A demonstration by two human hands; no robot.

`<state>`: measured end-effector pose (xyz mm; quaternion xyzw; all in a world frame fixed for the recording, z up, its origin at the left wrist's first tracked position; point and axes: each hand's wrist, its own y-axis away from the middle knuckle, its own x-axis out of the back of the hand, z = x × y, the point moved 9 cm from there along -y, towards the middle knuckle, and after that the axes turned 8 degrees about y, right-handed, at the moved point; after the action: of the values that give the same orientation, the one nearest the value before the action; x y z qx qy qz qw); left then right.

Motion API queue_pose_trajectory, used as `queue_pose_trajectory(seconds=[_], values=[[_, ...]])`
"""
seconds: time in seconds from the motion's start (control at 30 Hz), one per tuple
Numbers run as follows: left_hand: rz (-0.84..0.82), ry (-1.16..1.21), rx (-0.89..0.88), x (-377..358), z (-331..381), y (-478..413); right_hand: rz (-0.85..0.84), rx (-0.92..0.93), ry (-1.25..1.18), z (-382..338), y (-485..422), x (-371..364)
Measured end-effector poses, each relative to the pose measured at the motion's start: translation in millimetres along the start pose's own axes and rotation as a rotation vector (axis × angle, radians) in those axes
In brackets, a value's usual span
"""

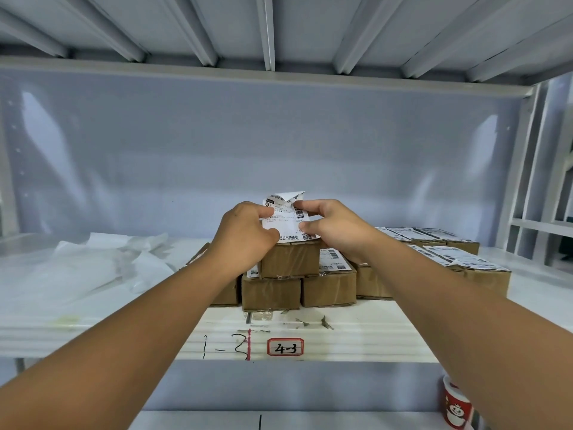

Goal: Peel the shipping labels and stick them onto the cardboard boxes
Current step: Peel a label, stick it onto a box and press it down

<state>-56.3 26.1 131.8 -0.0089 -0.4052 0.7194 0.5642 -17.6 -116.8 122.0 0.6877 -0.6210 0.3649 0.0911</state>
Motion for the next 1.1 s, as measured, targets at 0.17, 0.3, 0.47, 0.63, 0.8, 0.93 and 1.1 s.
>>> queue_pose_trajectory(seconds=[0.17,0.3,0.47,0.63,0.8,0.93,1.1], values=[[-0.033,-0.112,-0.058,-6,8,-2,0.002,-0.004,0.038,0,-2,0],[-0.049,-0.145,-0.066,-8,7,-3,-0.007,-0.011,0.053,2,-3,0],[-0.065,-0.18,-0.069,-8,5,-3,0.002,0.018,0.107,-1,-4,-1],[-0.108,-0.207,-0.046,-11,3,-4,0.021,0.076,0.257,-11,-2,-1],[-0.145,-0.23,0.003,-13,0,-5,0.013,0.099,0.406,-19,-1,-4],[-0.13,-0.278,0.032,-10,3,-5,-0.002,0.114,0.424,-24,2,-5],[-0.091,-0.5,-0.005,-13,11,-5,-0.041,0.098,0.366,-24,2,-8]])
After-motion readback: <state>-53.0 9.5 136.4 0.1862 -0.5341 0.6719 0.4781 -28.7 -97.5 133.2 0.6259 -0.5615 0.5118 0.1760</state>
